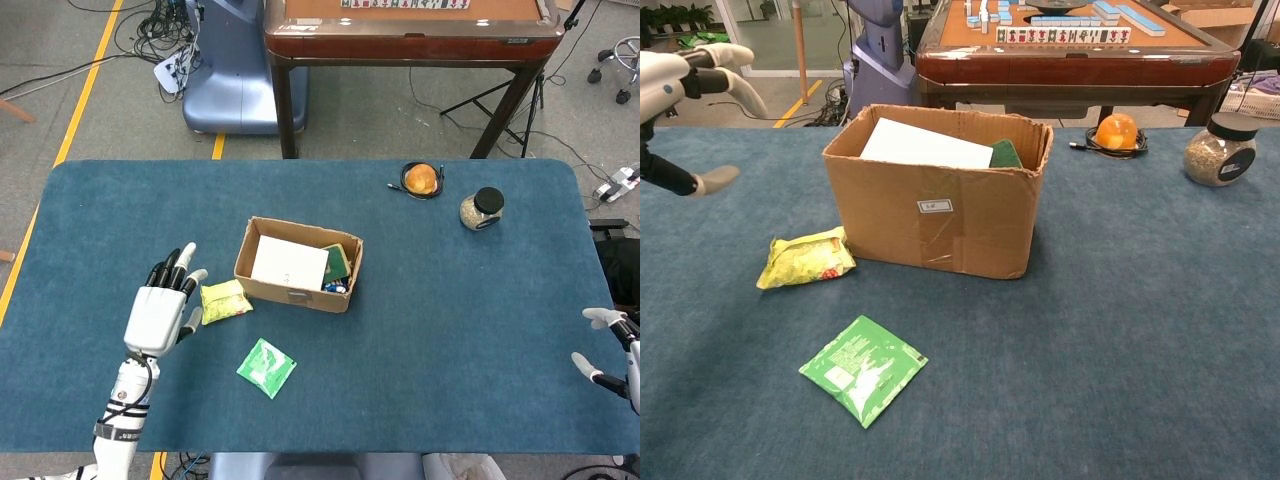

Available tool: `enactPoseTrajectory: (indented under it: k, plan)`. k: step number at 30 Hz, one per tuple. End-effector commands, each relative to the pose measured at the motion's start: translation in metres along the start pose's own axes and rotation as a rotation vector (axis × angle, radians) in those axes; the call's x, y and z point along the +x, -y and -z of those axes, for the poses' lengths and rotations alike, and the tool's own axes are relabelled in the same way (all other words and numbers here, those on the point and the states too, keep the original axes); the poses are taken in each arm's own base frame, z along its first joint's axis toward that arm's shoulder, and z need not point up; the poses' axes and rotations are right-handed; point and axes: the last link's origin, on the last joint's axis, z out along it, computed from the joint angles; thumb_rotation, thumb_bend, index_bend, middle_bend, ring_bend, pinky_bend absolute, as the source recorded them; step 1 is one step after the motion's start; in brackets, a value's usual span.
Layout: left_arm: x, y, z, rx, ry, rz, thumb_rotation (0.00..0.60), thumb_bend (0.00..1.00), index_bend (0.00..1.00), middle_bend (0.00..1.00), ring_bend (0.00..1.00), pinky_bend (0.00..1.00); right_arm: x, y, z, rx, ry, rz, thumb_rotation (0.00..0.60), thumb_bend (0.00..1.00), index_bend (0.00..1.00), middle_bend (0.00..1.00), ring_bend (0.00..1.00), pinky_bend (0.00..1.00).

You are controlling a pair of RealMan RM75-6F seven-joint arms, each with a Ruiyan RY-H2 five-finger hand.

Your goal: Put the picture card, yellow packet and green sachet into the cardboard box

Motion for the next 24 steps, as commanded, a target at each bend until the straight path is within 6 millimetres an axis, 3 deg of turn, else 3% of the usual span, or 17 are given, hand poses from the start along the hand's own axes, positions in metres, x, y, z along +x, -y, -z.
enactPoseTrajectory:
  k: [1,8,14,24]
  plan:
    - [-0.002,0.010,0.000,0.045,0.029,0.004,0.600,0.28,0.23,0.00,0.00,0.15,0.000,0.000,0.000,0.000,-0.002,-0.001,0.600,0.05,0.39,0.48,0.36,0.42]
    - [-0.014,0.025,0.002,0.149,0.101,-0.001,0.600,0.20,0.21,0.00,0.00,0.02,0.003,-0.001,0.001,-0.002,-0.010,-0.007,0.600,0.05,0.39,0.48,0.36,0.42]
    - [-0.026,0.034,0.000,0.213,0.171,0.020,0.600,0.20,0.28,0.00,0.00,0.02,0.002,0.000,0.003,0.006,-0.015,-0.008,0.600,0.05,0.39,0.48,0.36,0.42]
    - [-0.045,0.031,-0.017,0.231,0.269,0.038,0.600,0.20,0.26,0.00,0.00,0.02,0.001,0.000,0.002,0.004,-0.007,-0.003,0.600,0.05,0.39,0.48,0.36,0.42]
